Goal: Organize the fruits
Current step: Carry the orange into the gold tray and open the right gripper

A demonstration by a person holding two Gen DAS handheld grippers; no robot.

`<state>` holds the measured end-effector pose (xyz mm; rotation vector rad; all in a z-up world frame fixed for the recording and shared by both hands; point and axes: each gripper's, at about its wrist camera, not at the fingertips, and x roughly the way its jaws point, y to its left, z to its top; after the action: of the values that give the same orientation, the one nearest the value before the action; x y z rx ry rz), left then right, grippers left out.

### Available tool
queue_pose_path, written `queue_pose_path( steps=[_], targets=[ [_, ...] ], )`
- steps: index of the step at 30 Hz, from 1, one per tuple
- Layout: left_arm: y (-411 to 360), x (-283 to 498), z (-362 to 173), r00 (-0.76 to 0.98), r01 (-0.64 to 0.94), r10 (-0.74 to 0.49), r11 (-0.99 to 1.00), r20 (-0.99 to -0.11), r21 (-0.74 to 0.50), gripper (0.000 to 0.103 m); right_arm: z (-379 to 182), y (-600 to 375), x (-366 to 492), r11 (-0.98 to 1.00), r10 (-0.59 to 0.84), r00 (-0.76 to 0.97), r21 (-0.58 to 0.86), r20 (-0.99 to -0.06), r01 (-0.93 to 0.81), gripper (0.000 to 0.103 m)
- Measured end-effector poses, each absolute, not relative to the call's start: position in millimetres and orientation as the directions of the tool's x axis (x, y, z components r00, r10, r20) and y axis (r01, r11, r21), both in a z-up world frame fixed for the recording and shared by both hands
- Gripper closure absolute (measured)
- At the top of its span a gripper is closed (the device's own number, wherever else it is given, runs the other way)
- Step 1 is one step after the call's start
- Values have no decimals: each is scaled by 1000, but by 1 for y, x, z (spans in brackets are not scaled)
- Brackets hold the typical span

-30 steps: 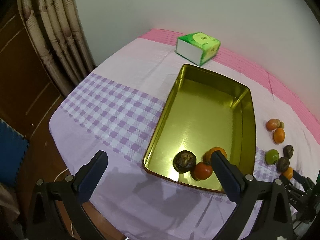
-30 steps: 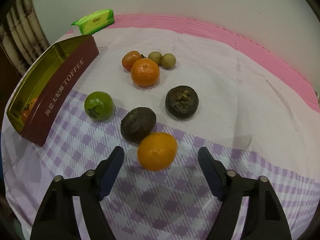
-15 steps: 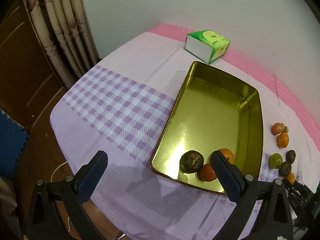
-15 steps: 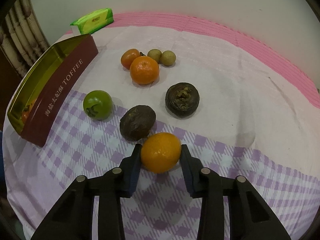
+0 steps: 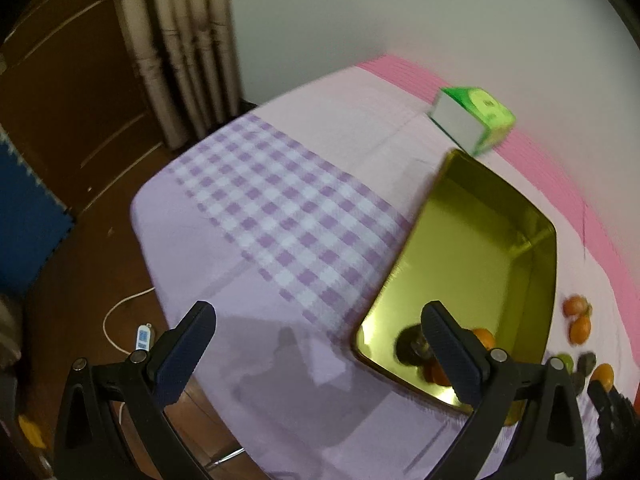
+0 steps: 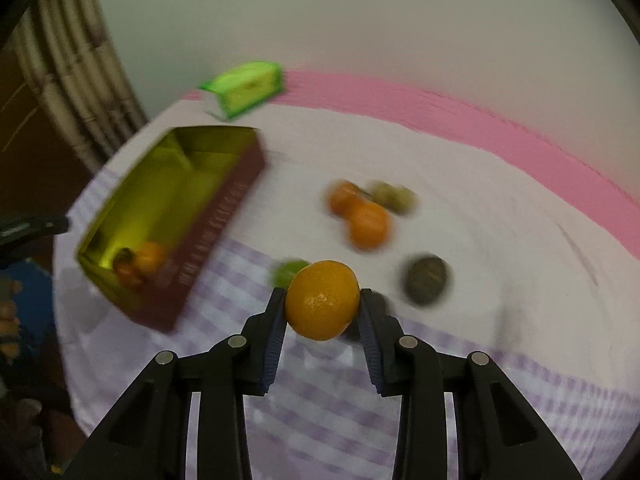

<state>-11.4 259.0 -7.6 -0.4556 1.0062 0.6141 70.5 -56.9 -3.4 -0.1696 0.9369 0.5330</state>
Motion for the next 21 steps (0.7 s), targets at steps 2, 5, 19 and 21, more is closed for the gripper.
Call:
queue_pose_path(
  steps=[2, 5, 19, 21],
  targets=[
    [265, -15, -9, 387, -687, 267, 722, -883, -82, 1, 3, -28, 69, 826, 397, 454, 94, -798, -556, 67],
    [274, -18, -11, 376, -716, 266, 692, -888, -96, 1, 10, 8, 67, 780, 434, 421, 98, -797, -618, 67],
    [281, -21, -15, 359, -738, 255, 666, -898, -106, 1, -31, 80, 72, 667, 448, 315, 79, -837, -741, 67],
    [282, -21, -16, 358, -740, 252, 664, -899, -109, 1, -37, 89, 68, 664, 443, 309, 76, -842, -744, 67]
  ],
)
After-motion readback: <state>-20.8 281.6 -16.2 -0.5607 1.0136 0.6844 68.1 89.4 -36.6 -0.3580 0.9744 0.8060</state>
